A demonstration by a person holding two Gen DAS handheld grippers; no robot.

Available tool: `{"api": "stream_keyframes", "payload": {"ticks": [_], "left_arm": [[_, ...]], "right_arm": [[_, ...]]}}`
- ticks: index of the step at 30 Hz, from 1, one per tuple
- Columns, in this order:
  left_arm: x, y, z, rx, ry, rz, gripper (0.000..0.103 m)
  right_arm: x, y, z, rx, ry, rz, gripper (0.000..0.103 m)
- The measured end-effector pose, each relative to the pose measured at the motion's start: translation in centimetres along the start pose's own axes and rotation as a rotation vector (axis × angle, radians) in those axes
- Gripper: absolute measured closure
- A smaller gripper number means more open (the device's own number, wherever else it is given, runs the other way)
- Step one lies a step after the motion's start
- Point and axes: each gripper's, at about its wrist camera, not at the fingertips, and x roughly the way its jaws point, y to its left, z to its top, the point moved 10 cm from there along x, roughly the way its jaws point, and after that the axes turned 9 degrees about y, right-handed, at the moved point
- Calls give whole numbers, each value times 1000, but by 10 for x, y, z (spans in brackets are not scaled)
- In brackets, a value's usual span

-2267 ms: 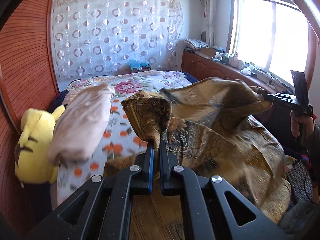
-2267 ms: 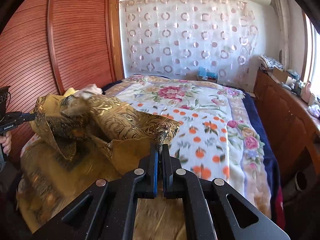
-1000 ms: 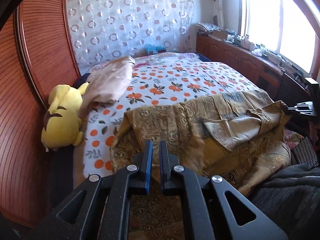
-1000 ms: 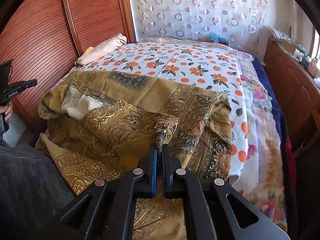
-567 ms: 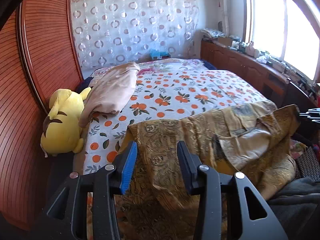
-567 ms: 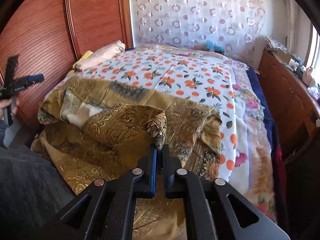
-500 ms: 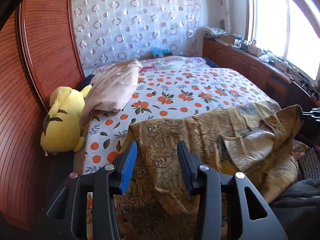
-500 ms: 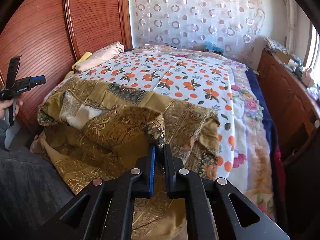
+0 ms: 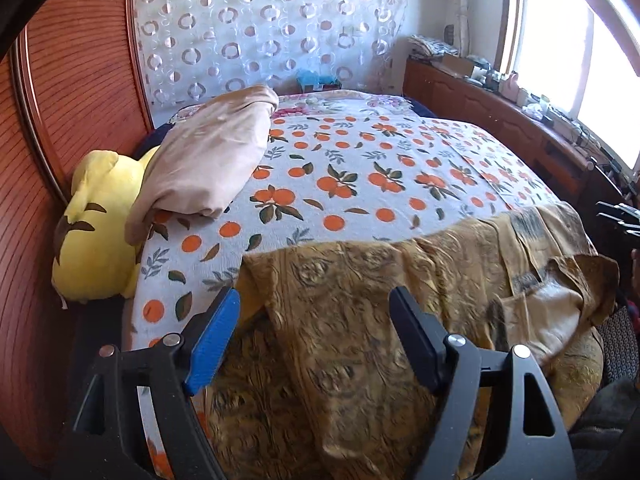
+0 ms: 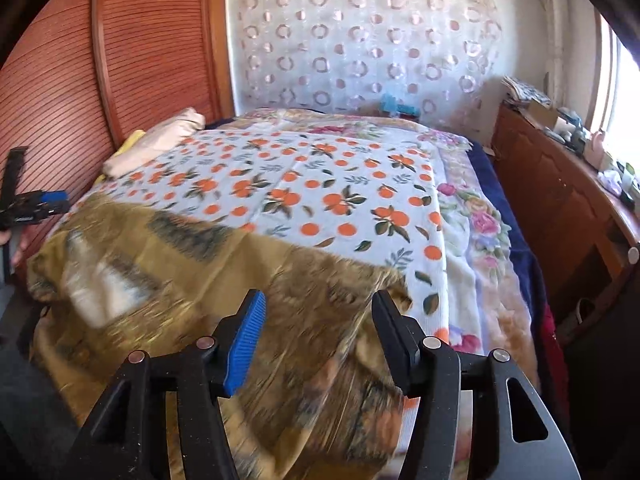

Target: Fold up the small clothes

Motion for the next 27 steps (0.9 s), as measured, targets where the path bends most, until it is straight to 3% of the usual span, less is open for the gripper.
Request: {"api": "stream_keyframes", "payload": {"ticks": [7,13,27], "left_arm": [[30,24,8,-31,48,14,25],[49,38,7,-94,85,-33,25],[61,37,7,-100,105,-59,29]], "right_arm": [[50,-14,21,81,24,3,39],[76,-24,18,111,89,-3,37],[95,-43,23,101,123,-27,30]]}}
